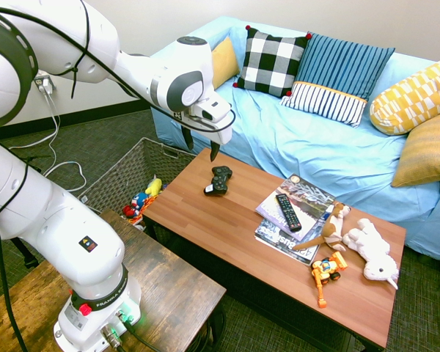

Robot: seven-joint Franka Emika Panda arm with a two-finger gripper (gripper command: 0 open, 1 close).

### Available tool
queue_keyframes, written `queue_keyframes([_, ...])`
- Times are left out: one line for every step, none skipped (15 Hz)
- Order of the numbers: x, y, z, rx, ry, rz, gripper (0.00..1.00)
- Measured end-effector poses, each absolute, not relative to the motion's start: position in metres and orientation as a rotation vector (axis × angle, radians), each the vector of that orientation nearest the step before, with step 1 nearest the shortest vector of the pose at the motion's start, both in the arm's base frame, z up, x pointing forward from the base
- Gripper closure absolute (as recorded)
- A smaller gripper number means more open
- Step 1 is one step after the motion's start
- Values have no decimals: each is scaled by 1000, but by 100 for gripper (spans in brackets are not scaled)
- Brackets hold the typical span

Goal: Put the gamepad in the basket

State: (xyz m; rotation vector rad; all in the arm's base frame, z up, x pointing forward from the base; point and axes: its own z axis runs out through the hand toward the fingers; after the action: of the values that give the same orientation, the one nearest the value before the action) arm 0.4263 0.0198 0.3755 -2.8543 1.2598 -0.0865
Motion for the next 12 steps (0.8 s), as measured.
queue_keyframes([427,20,376,-2854,1259,-88,0])
queue_keyframes([428,20,374,-2861,1255,-87,0])
queue_keyframes([431,21,369,-2879,1240,-95,0])
queue_keyframes([438,22,363,-2900,1219,-109,0])
queue_keyframes([448,22,356,-2916,1197,-126,0])
queue_keyframes([460,23,347,-2933,1175,-139,0])
queue_keyframes([474,23,336,-2951,1148,-139,0])
queue_keyframes([488,24,325,-2964,1117,-143,0])
queue_keyframes([502,25,315,-2974,1082,-150,0])
queue_keyframes([516,25,305,-2981,1047,-155,0])
queue_keyframes([530,28,293,-2987,1012,-156,0])
queue_keyframes([543,33,282,-2993,982,-154,0])
